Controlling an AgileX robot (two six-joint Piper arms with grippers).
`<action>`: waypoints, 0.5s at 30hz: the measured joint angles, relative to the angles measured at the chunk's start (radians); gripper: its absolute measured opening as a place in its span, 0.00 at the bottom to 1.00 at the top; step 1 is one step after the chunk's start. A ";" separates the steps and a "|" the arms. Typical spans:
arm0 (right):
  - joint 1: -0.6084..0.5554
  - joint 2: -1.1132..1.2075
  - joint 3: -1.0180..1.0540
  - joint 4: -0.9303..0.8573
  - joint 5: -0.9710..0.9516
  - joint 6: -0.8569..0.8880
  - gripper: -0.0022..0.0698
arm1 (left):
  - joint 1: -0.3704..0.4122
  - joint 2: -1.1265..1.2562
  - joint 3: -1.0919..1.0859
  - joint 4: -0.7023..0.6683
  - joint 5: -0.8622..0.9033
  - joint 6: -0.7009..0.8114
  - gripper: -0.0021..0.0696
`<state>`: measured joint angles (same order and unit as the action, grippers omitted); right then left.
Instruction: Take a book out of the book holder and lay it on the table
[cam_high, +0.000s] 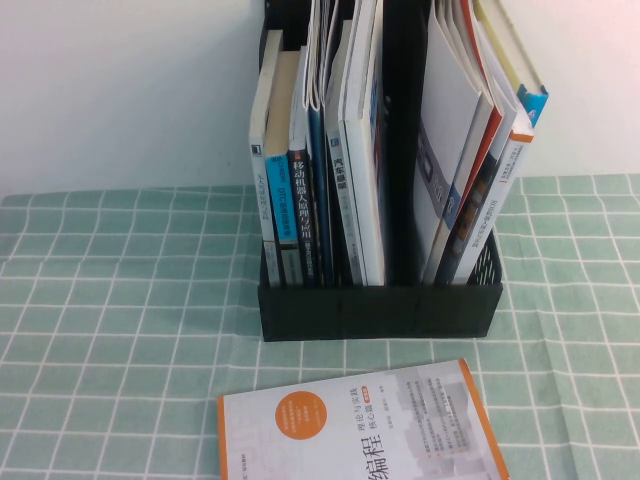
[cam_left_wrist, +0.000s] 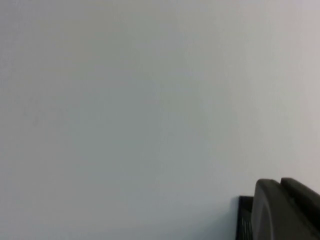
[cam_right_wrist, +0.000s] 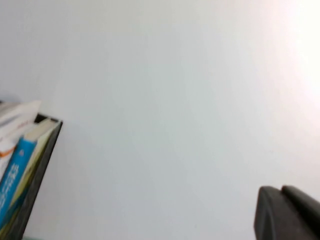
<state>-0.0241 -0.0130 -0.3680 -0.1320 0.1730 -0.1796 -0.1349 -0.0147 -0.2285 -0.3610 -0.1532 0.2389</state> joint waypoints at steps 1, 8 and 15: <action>0.000 0.000 -0.002 0.000 0.032 -0.009 0.03 | 0.000 0.008 -0.047 0.000 0.058 0.023 0.03; 0.000 0.000 0.010 0.152 0.084 0.014 0.03 | 0.000 0.115 -0.097 0.012 0.199 0.087 0.03; 0.000 0.000 0.021 0.211 -0.086 0.003 0.03 | 0.000 0.345 -0.200 -0.128 0.408 -0.071 0.03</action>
<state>-0.0241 -0.0130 -0.3471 0.0793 0.0867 -0.1762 -0.1349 0.3303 -0.4285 -0.4888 0.2544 0.1680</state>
